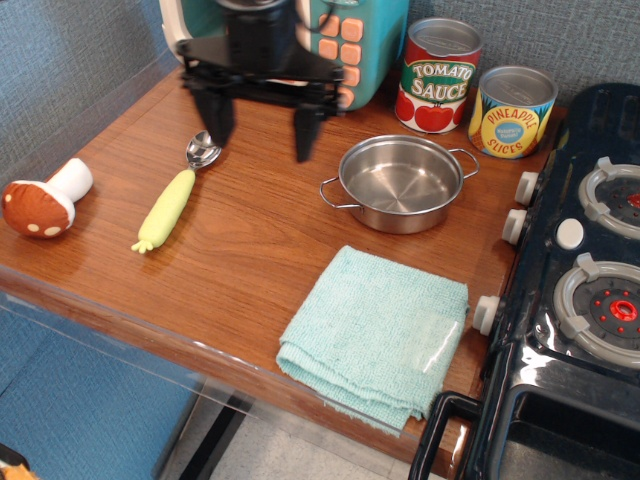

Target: Put the spoon right on top of the napkin.

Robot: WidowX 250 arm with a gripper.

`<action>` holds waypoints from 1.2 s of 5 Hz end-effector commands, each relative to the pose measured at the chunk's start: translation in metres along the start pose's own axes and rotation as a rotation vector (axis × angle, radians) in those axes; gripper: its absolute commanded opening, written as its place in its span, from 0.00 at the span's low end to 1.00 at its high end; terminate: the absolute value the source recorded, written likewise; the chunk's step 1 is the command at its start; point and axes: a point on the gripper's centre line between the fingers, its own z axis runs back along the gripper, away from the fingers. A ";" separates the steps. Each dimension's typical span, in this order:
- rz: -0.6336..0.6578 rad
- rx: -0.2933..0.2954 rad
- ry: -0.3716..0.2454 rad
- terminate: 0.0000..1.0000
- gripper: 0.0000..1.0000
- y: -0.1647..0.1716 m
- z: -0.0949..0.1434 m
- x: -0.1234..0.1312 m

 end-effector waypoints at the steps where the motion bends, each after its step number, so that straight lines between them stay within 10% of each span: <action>1: 0.190 -0.044 0.009 0.00 1.00 0.068 -0.019 0.004; 6: 0.092 0.008 0.229 0.00 1.00 0.057 -0.112 0.029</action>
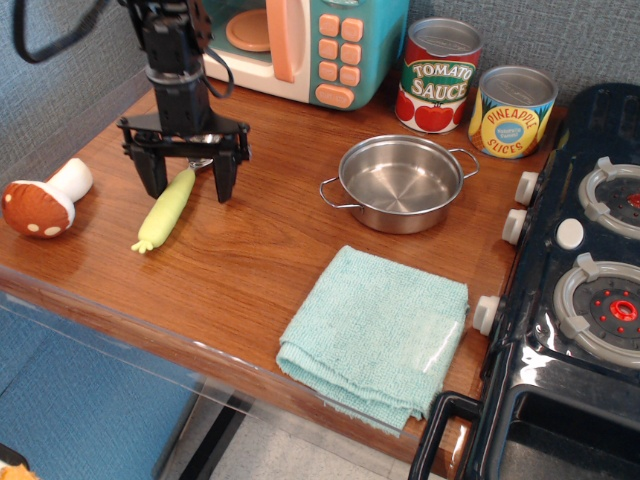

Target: Put the spoon right on top of the napkin.

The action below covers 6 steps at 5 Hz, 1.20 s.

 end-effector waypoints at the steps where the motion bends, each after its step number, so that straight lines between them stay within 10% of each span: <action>1: -0.018 0.012 -0.011 0.00 0.00 0.002 0.005 0.002; 4: -0.015 -0.056 -0.079 0.00 0.00 -0.023 0.061 -0.025; 6: -0.115 -0.075 -0.083 0.00 0.00 -0.098 0.085 -0.059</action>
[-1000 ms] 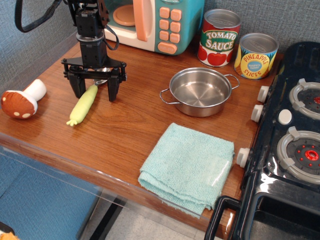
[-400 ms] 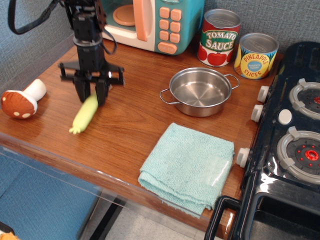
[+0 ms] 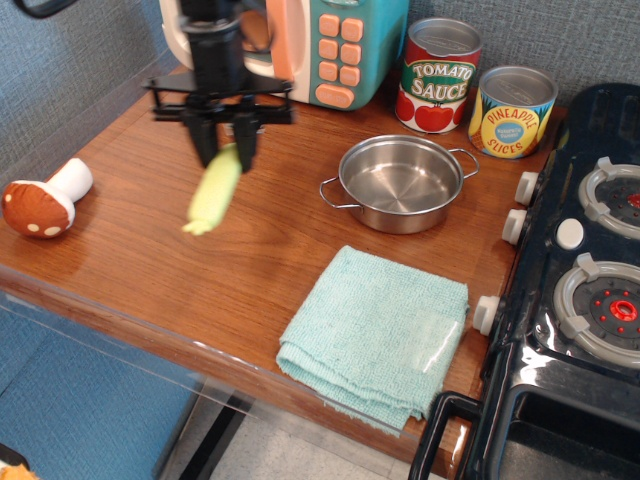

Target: Put the spoon right on top of the napkin.

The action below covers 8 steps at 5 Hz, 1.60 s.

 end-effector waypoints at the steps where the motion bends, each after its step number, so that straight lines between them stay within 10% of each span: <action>1: -0.135 0.028 -0.065 0.00 0.00 -0.062 0.003 -0.040; 8: -0.320 0.080 -0.084 0.00 0.00 -0.111 -0.038 -0.076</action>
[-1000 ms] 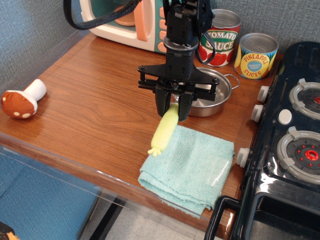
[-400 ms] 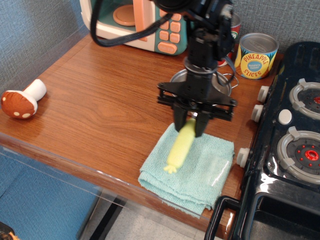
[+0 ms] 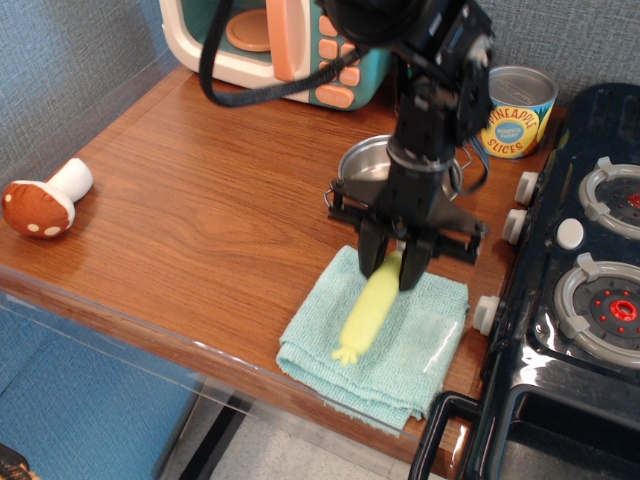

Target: Put the spoon right on top of the napkin.

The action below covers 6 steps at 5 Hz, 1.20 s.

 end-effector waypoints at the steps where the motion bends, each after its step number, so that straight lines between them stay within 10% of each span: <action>1: -0.026 -0.009 -0.061 0.00 0.00 -0.003 0.017 -0.015; 2: -0.014 -0.024 -0.051 0.00 1.00 -0.002 0.016 -0.016; 6: 0.018 -0.092 -0.139 0.00 1.00 0.006 0.044 -0.019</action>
